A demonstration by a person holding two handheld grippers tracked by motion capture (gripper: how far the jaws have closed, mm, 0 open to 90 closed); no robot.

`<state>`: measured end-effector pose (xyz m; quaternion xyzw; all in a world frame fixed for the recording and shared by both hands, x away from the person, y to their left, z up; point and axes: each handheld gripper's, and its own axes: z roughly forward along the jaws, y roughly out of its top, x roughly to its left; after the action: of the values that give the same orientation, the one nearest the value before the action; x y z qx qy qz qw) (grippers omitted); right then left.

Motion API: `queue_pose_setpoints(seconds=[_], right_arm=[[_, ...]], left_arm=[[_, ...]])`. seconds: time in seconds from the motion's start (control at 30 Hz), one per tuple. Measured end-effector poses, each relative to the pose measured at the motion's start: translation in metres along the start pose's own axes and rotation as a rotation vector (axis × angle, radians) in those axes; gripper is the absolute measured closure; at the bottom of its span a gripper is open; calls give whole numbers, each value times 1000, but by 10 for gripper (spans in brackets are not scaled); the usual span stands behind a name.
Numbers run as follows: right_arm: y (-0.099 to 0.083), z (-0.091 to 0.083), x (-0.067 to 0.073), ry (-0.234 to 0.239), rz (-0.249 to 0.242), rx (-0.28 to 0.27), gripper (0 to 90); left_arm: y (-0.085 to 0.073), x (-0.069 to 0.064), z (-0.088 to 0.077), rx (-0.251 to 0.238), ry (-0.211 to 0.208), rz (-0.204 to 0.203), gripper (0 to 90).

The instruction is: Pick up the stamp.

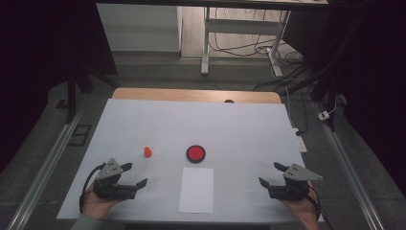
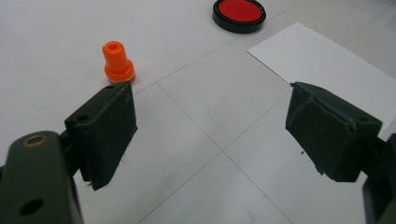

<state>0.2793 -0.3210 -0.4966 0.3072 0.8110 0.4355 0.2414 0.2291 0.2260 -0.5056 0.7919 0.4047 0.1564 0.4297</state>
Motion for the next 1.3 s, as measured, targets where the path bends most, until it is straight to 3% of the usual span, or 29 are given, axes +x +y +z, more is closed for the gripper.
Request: queue_pose_setpoints(seconds=[0.77,1.13,1.3], right_arm=[[2,1,1,10,-1,-11,218],[2,1,1,7,6,-10,218],[2,1,1,7,9,-9,219]], left_arm=[[1,-2,2,4,12,19,177],[13,-8,4,16,38,56,177],[22,-4,5,19,33,60,180]])
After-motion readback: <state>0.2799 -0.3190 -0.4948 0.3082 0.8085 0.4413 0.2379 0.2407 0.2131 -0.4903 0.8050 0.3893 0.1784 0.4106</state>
